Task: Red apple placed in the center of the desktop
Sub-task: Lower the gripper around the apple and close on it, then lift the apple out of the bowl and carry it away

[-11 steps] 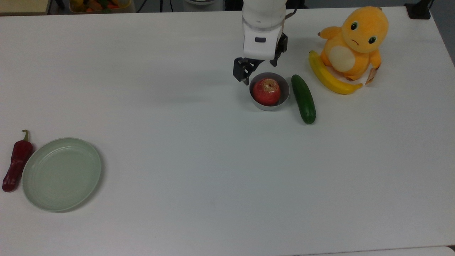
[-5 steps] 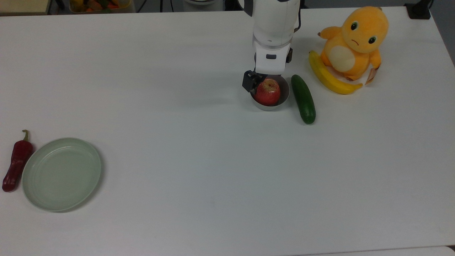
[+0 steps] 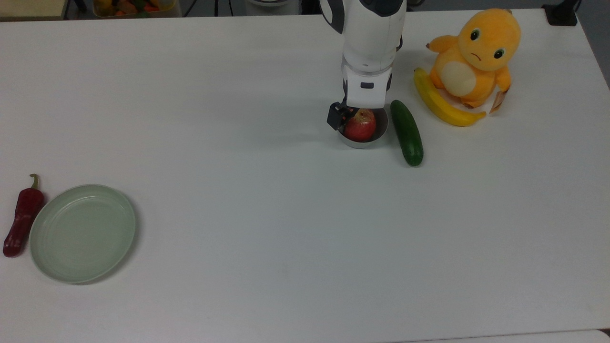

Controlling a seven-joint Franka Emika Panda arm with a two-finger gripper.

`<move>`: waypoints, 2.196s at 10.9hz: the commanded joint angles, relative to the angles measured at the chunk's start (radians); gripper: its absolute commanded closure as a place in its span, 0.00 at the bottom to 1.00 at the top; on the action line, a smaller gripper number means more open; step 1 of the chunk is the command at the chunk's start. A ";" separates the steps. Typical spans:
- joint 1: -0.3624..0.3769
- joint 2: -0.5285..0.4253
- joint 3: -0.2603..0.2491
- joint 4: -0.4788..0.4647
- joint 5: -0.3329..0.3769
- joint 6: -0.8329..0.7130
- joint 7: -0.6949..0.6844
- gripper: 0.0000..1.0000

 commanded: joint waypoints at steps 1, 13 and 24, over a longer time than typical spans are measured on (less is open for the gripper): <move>0.010 -0.006 -0.002 -0.022 -0.018 0.030 0.007 0.00; 0.010 -0.019 -0.001 -0.022 -0.032 0.010 0.022 1.00; -0.066 -0.242 -0.013 0.052 0.042 -0.207 0.030 1.00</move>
